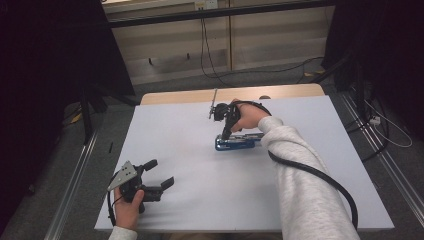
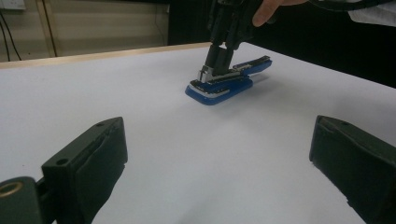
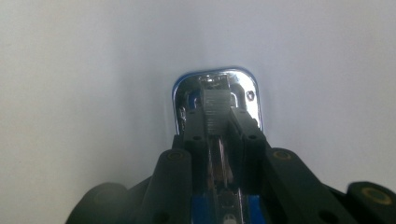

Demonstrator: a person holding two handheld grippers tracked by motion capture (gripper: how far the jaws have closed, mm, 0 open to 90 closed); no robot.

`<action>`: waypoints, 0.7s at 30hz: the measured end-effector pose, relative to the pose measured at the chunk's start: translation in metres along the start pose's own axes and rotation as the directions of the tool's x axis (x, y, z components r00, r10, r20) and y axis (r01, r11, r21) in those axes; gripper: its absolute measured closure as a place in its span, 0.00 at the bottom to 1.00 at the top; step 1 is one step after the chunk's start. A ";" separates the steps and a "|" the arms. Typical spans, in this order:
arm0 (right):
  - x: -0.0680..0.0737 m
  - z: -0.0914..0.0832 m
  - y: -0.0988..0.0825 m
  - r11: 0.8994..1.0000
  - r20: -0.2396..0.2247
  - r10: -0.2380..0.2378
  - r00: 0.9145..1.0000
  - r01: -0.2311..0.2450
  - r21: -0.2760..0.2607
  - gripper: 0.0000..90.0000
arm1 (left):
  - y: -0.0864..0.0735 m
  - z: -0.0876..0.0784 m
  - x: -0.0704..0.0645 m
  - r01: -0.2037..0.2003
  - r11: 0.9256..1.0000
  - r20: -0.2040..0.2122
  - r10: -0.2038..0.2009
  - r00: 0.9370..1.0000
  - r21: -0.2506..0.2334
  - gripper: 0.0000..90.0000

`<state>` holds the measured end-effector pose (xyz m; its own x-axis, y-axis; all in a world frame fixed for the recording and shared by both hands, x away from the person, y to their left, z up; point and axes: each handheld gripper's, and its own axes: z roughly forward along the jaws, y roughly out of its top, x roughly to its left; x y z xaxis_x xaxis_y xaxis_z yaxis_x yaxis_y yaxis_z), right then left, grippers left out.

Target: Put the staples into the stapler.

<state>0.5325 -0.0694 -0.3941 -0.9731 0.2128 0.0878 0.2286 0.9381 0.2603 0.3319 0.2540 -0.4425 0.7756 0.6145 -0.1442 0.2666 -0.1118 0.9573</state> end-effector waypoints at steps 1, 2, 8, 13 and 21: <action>0.000 0.000 0.000 1.000 0.000 -0.001 1.000 0.001 0.002 0.87 | 0.000 0.000 0.000 -0.001 1.000 -0.001 0.001 1.000 0.001 0.05; 0.000 0.000 0.000 1.000 0.001 -0.002 1.000 0.002 0.002 0.87 | 0.000 0.000 0.000 -0.003 1.000 -0.002 0.003 1.000 -0.001 0.05; 0.000 0.000 0.001 1.000 0.002 -0.010 1.000 0.010 0.005 0.87 | 0.000 0.000 0.000 -0.001 1.000 -0.002 0.001 1.000 -0.001 0.05; 0.000 0.000 0.001 1.000 0.003 -0.012 1.000 0.012 0.008 0.87 | 0.000 0.000 0.000 -0.001 1.000 -0.001 0.001 1.000 0.000 0.05; 0.001 0.001 0.001 1.000 0.008 -0.027 1.000 0.027 0.007 0.87 | 0.000 0.001 0.001 -0.002 1.000 0.001 0.002 1.000 0.001 0.05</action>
<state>0.5321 -0.0676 -0.3950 -0.9791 0.1900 0.0732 0.2025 0.9453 0.2557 0.3328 0.2538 -0.4430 0.7765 0.6136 -0.1429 0.2661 -0.1137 0.9572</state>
